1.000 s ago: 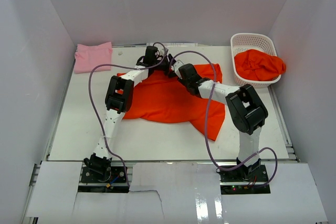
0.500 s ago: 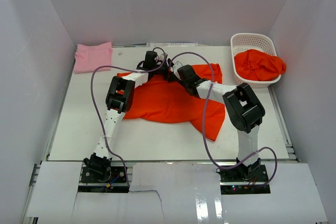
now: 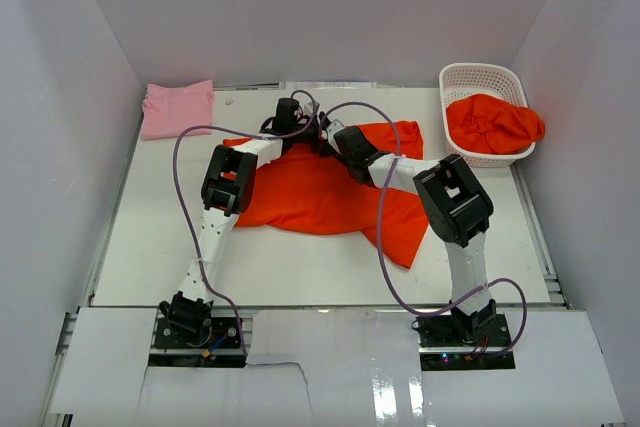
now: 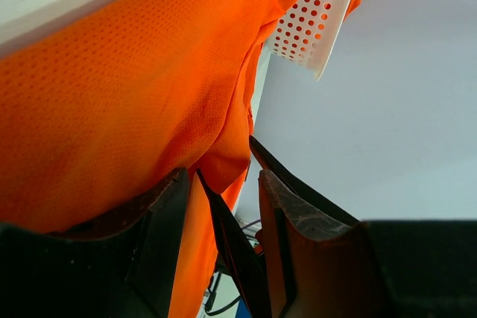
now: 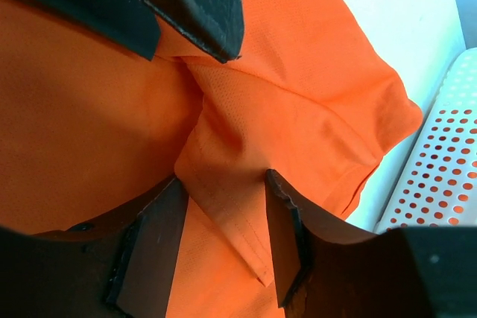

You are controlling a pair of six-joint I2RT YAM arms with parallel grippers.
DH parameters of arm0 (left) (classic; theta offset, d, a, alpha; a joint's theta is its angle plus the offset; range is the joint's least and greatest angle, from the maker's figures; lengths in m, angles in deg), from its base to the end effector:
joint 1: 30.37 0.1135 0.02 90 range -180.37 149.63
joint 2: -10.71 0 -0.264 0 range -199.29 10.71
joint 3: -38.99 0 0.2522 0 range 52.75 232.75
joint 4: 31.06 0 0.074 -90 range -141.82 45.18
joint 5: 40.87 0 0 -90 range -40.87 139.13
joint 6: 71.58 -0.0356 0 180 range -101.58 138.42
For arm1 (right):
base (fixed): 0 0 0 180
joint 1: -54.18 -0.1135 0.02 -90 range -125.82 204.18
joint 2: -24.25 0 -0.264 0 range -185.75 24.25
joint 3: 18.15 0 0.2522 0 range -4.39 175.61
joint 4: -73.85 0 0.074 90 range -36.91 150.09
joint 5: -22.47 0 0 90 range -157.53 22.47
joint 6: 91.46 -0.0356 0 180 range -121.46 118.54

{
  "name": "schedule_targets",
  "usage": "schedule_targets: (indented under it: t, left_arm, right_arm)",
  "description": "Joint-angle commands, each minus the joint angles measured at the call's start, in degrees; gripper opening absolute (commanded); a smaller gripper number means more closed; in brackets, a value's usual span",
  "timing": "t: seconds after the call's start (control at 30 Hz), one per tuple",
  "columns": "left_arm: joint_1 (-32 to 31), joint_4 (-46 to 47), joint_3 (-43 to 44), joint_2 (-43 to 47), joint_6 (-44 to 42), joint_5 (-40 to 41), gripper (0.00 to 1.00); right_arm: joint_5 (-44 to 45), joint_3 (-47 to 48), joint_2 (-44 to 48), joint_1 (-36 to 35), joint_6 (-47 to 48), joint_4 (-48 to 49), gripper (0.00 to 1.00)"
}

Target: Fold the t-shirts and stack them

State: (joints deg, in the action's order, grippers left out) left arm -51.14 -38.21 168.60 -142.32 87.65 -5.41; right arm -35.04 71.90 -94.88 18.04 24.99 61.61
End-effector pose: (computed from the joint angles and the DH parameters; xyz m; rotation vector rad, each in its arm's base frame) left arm 0.5210 -0.2286 0.0848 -0.3382 2.4574 -1.8278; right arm 0.3723 0.2482 0.1528 -0.8937 2.0275 -0.5539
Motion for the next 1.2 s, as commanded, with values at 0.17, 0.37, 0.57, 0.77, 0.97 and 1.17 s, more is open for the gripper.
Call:
schedule_targets:
  t: [0.17,0.37,0.57,0.77,0.97,1.17]
  left_arm:
    - [-0.14,-2.75,-1.86,0.37,-0.33,0.4,0.53]
    - [-0.14,-2.74,-2.56,0.72,-0.59,0.49,0.53]
    - [-0.23,-2.74,-2.65,0.8,-0.77,0.23,0.53]
    - [-0.23,-2.75,-2.47,1.16,-0.94,-0.04,0.53]
    - [-0.23,-2.83,-2.21,1.24,-1.03,-0.39,0.53]
    - [-0.23,-2.92,-1.95,0.98,-1.03,-0.74,0.53]
  right_arm:
    - [3.72,1.84,-0.75,-0.33,1.4,6.21,0.36]
    - [2.41,2.72,-0.49,-0.33,-0.26,6.04,0.4]
    - [1.09,5.53,-1.1,-0.33,-2.29,4.46,0.43]
    - [1.17,8.34,-2.59,-0.33,-2.99,4.46,0.44]
    - [1.44,9.49,-4.0,-0.25,-3.43,4.37,0.45]
    - [-7.6,13.0,-3.92,1.51,-11.58,-3.0,0.47]
